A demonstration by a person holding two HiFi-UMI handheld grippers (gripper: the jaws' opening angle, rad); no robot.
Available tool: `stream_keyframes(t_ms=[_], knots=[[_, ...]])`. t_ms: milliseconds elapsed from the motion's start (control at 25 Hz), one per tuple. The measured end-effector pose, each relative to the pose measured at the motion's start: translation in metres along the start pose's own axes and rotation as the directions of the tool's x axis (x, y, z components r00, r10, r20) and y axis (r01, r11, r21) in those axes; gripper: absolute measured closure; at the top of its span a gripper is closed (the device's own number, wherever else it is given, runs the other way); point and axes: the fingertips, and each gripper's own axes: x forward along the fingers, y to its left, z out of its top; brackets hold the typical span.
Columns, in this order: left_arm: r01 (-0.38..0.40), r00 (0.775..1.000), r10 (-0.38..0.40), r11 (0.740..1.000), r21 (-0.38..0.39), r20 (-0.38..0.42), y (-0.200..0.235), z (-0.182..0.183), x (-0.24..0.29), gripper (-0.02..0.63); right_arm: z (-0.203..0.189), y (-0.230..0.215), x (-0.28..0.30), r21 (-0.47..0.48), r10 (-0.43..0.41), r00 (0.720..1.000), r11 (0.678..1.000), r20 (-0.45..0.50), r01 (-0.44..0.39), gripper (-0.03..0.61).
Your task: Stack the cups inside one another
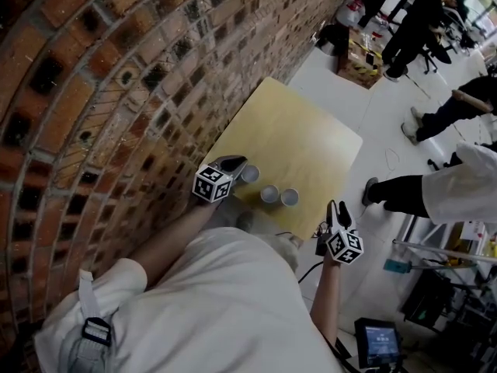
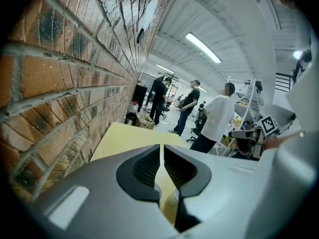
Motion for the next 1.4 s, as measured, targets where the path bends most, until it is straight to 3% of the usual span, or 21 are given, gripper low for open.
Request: stream_keyframes(t_ms=[320,600,880,1080,1400], knots=[[-0.009,1.0,0.009,1.0,-0.008,-0.015,0.001,-0.005,0.001,0.577,-0.011,0.012,0.007,-0.065,0.024,0.998,0.998,-0.056,-0.028,0.403],[-0.035,0.999,0.034,0.999,-0.02,-0.04,0.006,-0.017,-0.005,0.589,-0.032,0.032,0.02,-0.253,0.033,0.984,0.964,-0.173,-0.077,0.407],[-0.05,0.997,0.048,0.998,-0.032,-0.055,0.01,-0.026,-0.011,0.592,-0.088,0.062,0.042,-0.458,0.055,0.914,0.852,-0.402,-0.253,0.407],[-0.059,0.996,0.056,0.998,-0.035,-0.075,0.013,-0.031,-0.015,0.594,-0.12,0.074,0.057,-0.506,0.055,0.876,0.798,-0.479,-0.327,0.41],[-0.087,0.991,0.087,0.996,0.008,-0.097,0.021,-0.023,-0.022,0.594,-0.167,0.082,0.076,-0.603,0.018,0.806,0.653,-0.592,-0.457,0.41]])
